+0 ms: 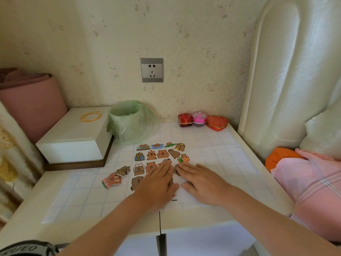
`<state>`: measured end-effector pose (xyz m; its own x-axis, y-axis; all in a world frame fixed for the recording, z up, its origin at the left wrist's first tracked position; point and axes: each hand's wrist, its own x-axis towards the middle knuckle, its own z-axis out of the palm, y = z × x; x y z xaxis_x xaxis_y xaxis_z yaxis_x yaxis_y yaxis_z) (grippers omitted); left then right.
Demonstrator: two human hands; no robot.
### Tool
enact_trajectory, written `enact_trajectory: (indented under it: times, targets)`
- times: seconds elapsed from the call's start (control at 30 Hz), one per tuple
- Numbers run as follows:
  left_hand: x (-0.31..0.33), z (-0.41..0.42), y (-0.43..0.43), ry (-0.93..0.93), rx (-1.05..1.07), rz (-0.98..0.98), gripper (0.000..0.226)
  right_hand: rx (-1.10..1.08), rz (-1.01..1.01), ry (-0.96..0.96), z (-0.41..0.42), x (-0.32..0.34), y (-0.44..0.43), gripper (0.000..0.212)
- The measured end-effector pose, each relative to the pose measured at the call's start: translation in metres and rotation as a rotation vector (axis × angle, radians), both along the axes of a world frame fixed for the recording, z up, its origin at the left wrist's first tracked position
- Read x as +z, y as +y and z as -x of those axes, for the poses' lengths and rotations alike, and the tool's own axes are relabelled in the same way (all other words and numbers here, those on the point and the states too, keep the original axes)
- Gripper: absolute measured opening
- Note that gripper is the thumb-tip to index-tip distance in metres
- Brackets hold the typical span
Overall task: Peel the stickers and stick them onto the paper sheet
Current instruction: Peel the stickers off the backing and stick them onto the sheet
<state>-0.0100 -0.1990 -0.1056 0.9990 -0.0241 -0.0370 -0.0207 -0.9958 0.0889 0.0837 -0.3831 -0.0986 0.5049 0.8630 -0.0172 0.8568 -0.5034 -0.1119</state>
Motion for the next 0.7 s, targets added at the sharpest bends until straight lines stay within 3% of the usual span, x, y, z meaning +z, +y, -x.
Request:
enact_trajectory:
  times: [0.1,0.4,0.57,0.7]
  targets:
    - [-0.002,0.002,-0.001,-0.002,0.009,0.075,0.068,-0.009,-0.024,-0.011,-0.005,0.0,-0.004,0.055]
    - [-0.003,0.0,0.002,-0.074,0.033,0.192,0.073,-0.034,-0.093,-0.094,-0.001,0.013,0.001,0.045]
    - [-0.009,0.0,0.003,-0.082,0.066,0.136,0.101,0.01,-0.102,-0.16,0.003,0.012,0.005,0.043]
    - [-0.004,0.002,0.005,-0.092,0.052,0.181,0.078,-0.032,-0.078,-0.119,0.002,0.018,0.006,0.039]
